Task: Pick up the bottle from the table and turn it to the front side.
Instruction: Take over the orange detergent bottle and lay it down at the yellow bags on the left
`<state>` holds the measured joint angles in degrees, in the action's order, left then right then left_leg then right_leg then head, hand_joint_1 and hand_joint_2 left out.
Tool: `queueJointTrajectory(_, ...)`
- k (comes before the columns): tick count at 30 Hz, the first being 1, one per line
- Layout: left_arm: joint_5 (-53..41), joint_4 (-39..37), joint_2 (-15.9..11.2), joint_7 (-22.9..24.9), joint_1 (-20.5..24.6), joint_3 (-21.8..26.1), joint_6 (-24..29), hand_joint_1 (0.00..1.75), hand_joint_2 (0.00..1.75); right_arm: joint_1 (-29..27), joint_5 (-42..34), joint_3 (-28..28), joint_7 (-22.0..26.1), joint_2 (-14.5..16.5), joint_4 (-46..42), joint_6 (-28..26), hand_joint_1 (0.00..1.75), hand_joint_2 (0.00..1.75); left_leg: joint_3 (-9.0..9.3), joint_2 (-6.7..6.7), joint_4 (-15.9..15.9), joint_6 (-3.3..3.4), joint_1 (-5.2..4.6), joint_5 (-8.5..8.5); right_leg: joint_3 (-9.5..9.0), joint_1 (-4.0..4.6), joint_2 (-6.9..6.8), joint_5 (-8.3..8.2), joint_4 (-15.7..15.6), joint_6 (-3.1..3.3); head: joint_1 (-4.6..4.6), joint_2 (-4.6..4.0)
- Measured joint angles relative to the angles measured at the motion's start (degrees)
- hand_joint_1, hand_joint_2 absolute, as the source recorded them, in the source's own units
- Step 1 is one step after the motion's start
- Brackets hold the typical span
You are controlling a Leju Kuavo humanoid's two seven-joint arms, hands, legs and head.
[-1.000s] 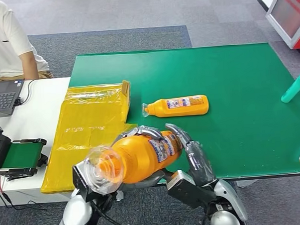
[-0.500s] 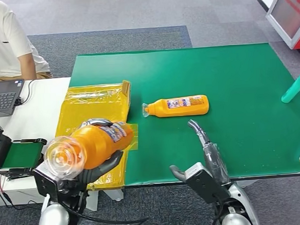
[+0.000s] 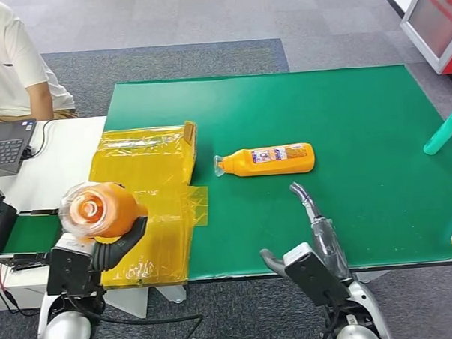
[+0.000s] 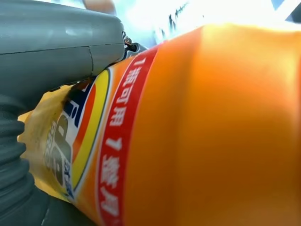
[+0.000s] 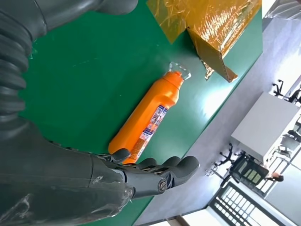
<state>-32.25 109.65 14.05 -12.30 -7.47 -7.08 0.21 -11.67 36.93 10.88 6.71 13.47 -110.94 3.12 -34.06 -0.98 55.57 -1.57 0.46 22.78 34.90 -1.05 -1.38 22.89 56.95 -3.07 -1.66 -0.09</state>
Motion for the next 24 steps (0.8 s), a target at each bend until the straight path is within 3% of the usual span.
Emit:
queueJointTrajectory(10, -26.8, -8.2, 0.0, 4.3, 4.6, 5.4, 3.6, 1.75, 0.0, -1.3, -1.2, -0.8, 0.8, 0.7, -4.6, 1.8, 0.0, 1.75, 0.0, 0.0, 0.0, 0.0, 0.0, -0.01, 0.0, 0.0, 0.0, -0.01, 0.0, 0.0, 0.0, 0.0)
queueJointTrajectory(17, -37.4, -15.5, -0.4, 7.8, 9.4, 6.7, 1.9, 1.75, 0.0, -1.6, -1.8, -1.8, 2.0, 0.7, -8.1, 3.5, 0.0, 1.75, 0.0, 0.0, 0.0, 0.01, 0.0, -0.02, 0.0, 0.0, 0.0, -0.02, 0.0, -0.01, 0.0, 0.0)
queueJointTrajectory(24, -45.8, -20.9, -0.8, 8.4, 14.3, 7.1, 0.1, 1.75, 0.0, -1.3, -2.3, -2.3, 2.8, 0.7, -10.2, 4.2, 0.0, 1.75, -0.01, 0.0, 0.0, 0.02, 0.0, -0.03, 0.0, 0.0, 0.0, -0.02, 0.0, -0.01, 0.0, 0.0)
